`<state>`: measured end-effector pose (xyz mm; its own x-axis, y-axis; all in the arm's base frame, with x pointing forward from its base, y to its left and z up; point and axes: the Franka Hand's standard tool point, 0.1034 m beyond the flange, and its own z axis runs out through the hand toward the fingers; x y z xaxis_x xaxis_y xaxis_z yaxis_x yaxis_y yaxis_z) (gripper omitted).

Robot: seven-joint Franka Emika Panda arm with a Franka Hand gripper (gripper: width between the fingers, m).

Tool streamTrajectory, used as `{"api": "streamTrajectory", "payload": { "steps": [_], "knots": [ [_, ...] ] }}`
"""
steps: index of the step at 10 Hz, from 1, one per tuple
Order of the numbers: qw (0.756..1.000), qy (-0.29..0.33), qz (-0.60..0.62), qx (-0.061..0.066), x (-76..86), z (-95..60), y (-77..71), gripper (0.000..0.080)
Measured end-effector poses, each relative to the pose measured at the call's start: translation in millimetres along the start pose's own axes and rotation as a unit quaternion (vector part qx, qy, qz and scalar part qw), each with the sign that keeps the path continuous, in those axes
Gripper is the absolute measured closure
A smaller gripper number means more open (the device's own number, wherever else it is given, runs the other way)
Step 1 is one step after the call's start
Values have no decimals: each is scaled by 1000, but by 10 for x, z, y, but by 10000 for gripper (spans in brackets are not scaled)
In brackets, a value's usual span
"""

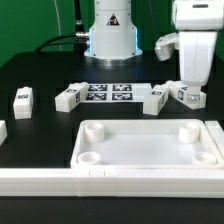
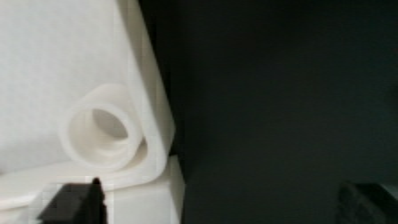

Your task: Assemble desk

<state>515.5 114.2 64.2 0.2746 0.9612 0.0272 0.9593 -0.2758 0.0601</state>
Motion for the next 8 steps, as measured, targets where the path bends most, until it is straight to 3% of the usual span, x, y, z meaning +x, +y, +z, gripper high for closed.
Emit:
{"api": "streamTrajectory", "payload": {
  "steps": [4, 5, 7, 8],
  "knots": [
    [1000, 0, 15, 1, -10, 6, 0, 150],
    [998, 4, 65, -3, -22, 7, -42, 150],
    [972, 0, 236, 6, 51, 21, -317, 150],
    [961, 0, 278, 9, 107, 30, -367, 150]
  ]
}}
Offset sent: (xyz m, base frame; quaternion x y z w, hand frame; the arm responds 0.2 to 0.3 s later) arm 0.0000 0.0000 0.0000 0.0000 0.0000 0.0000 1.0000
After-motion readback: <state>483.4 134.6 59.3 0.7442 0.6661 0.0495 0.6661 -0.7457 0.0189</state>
